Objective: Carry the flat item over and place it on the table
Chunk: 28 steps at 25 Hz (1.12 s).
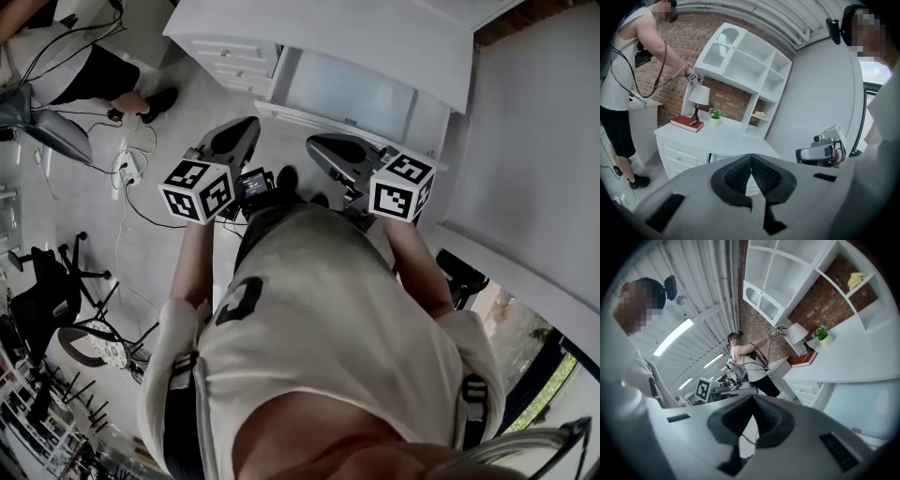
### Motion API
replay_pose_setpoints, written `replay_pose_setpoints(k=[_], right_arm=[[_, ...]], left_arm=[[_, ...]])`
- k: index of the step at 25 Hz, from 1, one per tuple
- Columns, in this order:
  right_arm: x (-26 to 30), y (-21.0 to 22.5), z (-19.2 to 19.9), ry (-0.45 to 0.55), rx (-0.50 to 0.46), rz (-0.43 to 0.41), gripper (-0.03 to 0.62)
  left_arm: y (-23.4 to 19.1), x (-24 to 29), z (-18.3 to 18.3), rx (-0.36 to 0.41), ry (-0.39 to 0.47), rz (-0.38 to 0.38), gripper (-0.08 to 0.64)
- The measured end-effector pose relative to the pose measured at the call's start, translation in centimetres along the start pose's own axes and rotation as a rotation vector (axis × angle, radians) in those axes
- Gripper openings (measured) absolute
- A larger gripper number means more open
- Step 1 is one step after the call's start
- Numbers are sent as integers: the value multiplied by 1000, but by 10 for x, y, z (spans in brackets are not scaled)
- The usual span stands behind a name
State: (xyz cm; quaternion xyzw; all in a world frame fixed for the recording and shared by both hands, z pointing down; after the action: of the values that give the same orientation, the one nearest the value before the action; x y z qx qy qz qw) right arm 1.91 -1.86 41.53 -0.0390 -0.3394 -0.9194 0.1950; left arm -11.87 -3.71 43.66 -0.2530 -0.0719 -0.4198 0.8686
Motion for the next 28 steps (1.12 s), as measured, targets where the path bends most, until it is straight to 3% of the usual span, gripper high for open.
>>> replay_pose_setpoints(k=[6,13,16,21,25,28], right_arm=[[-7,-11,15,17,-23,-9,9],[-4,-36,37,-29,-6,-20,8],[-9,-38,34,-6,-47,39,8],[-28,-35,37,39,-157,230,8],[-34,-51,42,93,-138,295,9],[-27,-74,53,119,-111,317,9]], left_arm=[[38,-32,2,80,79,-67,20],[56,-58,19,54,75,-72,20],[59,-62,16,74,94,-57,20],[69,-68,12,167,123,4,20],[70,-83,14,246,126,66,20],[62,-104,23,253,110,98,20]])
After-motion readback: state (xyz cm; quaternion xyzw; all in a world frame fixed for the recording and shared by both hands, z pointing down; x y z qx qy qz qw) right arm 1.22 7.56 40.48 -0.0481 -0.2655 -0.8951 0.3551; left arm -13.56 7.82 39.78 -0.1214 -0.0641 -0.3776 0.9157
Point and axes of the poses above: the fingertips, and each gripper's own axes: x forward along the fingers, y to its right, z out of its underside, the point moved 3 cm from there along -x, backward along the fingers, and after that the axes turned 6 degrees about z, right-handed, at the moved point
